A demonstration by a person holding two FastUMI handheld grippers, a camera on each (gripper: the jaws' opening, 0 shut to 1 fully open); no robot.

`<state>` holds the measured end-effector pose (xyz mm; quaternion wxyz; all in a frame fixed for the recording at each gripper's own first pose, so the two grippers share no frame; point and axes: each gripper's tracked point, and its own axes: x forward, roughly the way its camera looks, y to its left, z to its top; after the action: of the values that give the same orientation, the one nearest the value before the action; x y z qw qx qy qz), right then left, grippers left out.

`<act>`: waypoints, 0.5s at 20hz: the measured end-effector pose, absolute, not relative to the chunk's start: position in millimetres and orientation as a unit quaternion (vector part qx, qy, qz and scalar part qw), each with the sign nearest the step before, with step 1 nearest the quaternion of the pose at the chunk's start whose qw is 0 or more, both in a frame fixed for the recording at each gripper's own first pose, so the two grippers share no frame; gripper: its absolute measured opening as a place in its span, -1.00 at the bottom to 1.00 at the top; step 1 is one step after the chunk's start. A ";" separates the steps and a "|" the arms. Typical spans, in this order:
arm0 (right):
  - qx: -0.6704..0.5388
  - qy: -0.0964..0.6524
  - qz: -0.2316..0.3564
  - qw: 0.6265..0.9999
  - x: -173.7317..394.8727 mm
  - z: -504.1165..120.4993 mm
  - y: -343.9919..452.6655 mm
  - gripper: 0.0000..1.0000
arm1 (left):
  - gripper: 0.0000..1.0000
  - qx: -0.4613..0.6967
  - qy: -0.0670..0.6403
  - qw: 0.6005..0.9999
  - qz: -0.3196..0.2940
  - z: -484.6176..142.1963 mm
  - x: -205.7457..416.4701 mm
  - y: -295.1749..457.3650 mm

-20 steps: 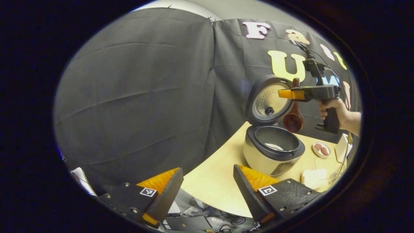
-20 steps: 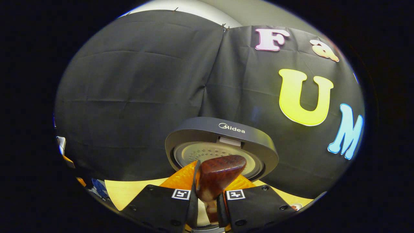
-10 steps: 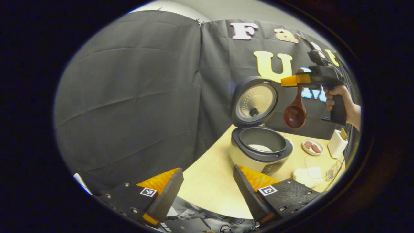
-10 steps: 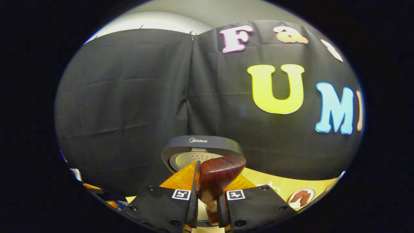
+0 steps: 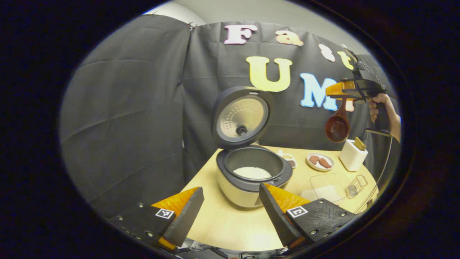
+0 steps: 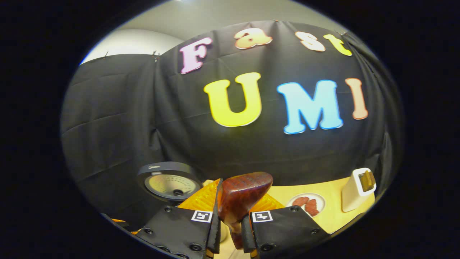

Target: Close the left gripper, press the button to open the rice cooker; take a wooden spoon from the chopstick holder with the right hand, scoop a spoonful of rice and pour it into the rice cooker, then put the wooden spoon back into the chopstick holder.

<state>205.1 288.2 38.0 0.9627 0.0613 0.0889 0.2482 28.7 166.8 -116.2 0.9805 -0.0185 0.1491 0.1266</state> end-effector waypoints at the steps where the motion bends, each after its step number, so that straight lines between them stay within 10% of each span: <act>1: 0.069 0.091 0.227 0.967 205.3 34.7 266.7 -0.49 | 0.99 -0.015 0.147 0.983 0.109 -113.2 36.7 158.6; 10: 0.133 0.142 0.060 0.979 210.9 -37.1 81.3 -0.48 | 0.94 -0.018 0.170 0.985 0.032 -98.0 83.0 99.5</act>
<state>210.9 81.3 -37.1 0.9791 0.1329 0.1422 0.0597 83.0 99.5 -98.0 0.9847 -0.0184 0.1702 0.0316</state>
